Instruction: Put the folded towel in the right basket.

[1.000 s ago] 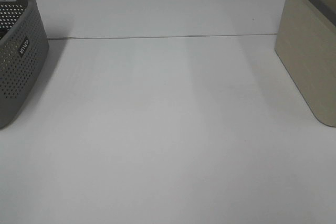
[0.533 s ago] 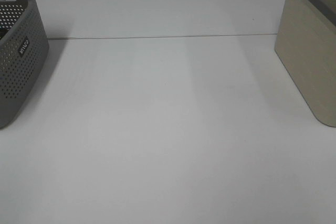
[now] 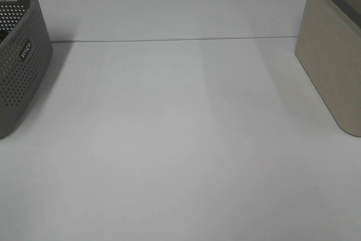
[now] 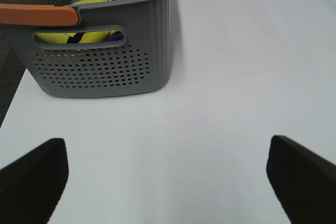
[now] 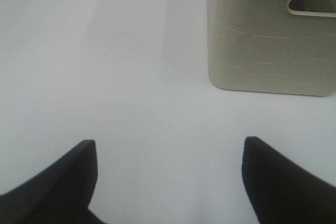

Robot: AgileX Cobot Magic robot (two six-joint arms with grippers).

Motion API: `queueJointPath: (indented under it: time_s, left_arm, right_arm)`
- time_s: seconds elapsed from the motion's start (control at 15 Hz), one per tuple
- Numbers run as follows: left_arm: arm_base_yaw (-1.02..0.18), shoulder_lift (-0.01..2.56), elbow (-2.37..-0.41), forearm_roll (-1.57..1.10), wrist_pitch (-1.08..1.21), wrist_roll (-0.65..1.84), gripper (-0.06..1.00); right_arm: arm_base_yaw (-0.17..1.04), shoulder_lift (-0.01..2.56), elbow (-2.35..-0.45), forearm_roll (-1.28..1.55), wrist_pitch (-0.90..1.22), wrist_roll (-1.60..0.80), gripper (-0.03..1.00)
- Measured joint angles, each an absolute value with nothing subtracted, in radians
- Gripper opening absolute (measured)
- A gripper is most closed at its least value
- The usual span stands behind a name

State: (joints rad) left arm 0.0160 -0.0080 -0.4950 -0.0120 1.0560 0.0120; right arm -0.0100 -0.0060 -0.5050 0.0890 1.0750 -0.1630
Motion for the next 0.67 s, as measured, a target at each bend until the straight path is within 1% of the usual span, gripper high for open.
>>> queueJointPath:
  time_s: [0.67]
  left_arm:
    - [0.016, -0.008, -0.495, -0.012, 1.056, 0.012, 0.98]
  right_arm:
    - [-0.01, -0.006, -0.505, 0.088, 1.073, -0.163, 0.73]
